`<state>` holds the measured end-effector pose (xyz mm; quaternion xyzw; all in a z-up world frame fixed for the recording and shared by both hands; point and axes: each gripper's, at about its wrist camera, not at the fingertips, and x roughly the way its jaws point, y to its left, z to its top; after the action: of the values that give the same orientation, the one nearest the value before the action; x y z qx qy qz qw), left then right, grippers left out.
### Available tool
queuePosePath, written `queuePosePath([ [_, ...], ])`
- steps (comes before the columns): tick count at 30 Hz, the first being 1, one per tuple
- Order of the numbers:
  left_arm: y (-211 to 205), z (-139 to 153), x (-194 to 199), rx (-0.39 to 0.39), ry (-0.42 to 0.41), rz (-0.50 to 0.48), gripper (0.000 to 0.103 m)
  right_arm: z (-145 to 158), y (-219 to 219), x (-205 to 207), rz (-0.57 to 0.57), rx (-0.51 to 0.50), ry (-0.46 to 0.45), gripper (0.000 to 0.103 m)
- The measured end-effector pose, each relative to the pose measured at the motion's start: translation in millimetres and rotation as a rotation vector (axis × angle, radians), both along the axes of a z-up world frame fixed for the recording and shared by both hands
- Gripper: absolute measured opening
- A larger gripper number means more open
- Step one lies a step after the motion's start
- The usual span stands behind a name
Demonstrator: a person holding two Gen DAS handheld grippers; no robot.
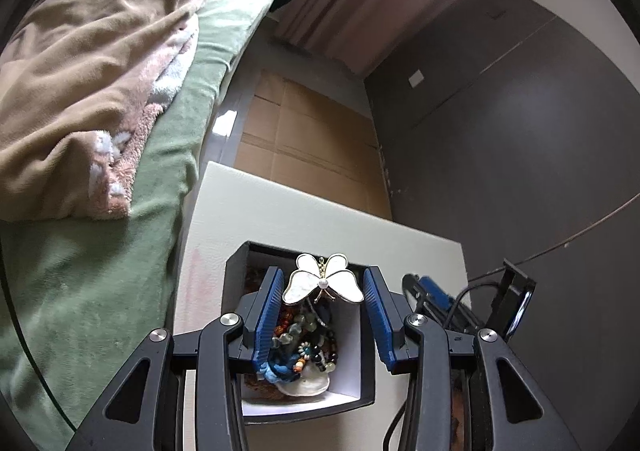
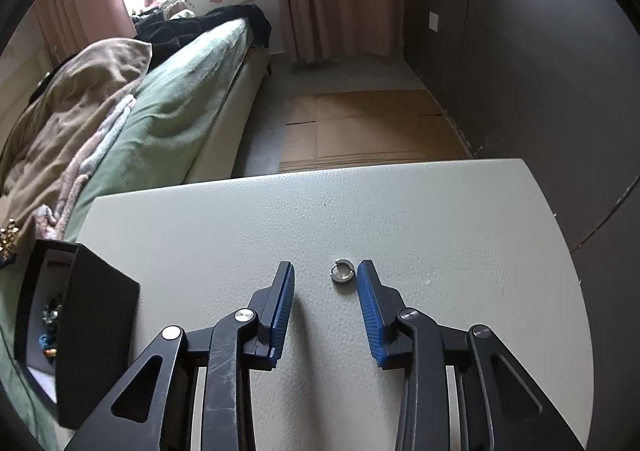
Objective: Organize jewelry
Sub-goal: 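Carry the butterfly pendant into the box with the left gripper while the right grasps the silver ring, then open the left gripper over the box while the right carries the ring in and opens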
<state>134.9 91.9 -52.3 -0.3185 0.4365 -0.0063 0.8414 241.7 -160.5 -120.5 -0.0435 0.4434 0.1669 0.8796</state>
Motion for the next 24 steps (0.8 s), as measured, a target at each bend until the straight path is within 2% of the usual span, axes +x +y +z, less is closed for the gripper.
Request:
queuePosePath([
  [2, -2, -2, 0, 0.005, 0.015, -0.013, 0.043, 0, 2, 1, -0.004, -0.02, -0.005, 0.032],
  [5, -7, -8, 1, 0.011, 0.043, -0.032, 0.043, 1, 4, 5, -0.004, -0.047, -0.006, 0.014],
  [9, -12, -18, 5, -0.026, 0.079, -0.058, 0.043, 1, 0, 3, 0.003, -0.014, 0.022, 0.014],
  [12, -10, -16, 3, -0.079, 0.05, -0.041, 0.046, 5, 0, -1, 0.013, 0.013, 0.033, 0.014],
  [15, -6, -11, -1, -0.098, 0.03, -0.015, 0.069, 16, -3, -8, 0.021, 0.053, 0.023, 0.014],
  [16, -5, -9, -4, -0.097, 0.016, -0.001, 0.074, 22, -5, -11, 0.028, 0.075, 0.018, 0.014],
  [20, 1, 2, -12, -0.091, -0.015, 0.034, 0.075, 43, -10, -27, 0.059, 0.143, -0.011, 0.014],
  [24, 7, 6, -17, -0.069, -0.008, 0.063, 0.075, 60, -15, -40, 0.089, 0.225, -0.021, 0.014],
])
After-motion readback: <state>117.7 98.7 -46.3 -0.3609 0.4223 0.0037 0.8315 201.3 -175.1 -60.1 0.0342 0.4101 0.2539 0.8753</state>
